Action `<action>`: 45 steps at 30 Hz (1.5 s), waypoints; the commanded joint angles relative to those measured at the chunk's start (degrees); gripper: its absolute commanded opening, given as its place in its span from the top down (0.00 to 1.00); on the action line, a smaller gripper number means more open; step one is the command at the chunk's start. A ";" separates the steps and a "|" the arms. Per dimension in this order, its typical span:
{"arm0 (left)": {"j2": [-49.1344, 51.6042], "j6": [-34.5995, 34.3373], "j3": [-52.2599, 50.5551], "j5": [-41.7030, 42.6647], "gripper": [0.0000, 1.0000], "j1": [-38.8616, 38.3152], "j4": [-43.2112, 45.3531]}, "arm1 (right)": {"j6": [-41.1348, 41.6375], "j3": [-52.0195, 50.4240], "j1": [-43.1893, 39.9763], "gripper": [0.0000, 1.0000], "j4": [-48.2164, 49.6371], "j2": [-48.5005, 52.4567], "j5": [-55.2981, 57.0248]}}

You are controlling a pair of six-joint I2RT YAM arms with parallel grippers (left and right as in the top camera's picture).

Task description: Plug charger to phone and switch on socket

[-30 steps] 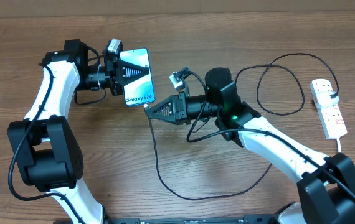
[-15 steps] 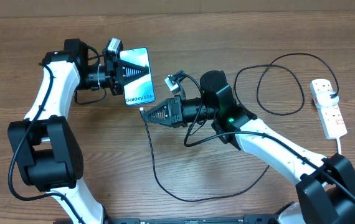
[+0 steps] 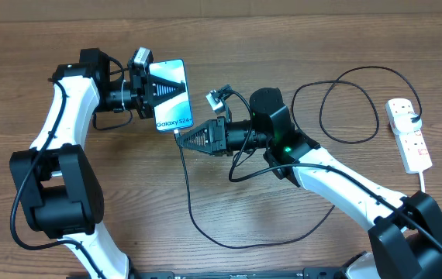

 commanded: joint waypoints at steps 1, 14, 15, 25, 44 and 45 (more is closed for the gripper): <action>-2.58 -0.33 0.66 2.58 0.96 -0.15 -0.20 | -1.03 0.92 -0.11 0.96 0.46 -0.94 1.53; -2.58 -0.33 0.66 1.49 0.96 -0.15 -0.24 | -0.98 0.92 -0.11 0.96 0.48 -0.94 3.48; -2.58 -0.33 0.66 1.51 0.96 -0.15 -0.24 | -0.81 0.92 -0.11 0.96 0.46 -0.94 3.52; -2.58 -0.31 0.66 0.04 0.96 -0.81 -0.24 | 0.50 0.92 -0.11 0.96 0.50 -0.94 5.81; -2.58 -0.35 0.66 -1.20 0.96 -1.64 -0.22 | 1.73 0.92 -0.17 0.96 0.44 -0.94 6.29; -2.58 -0.33 0.66 -1.20 0.96 -1.64 -0.22 | 1.68 0.92 -0.22 0.96 0.42 -0.94 6.49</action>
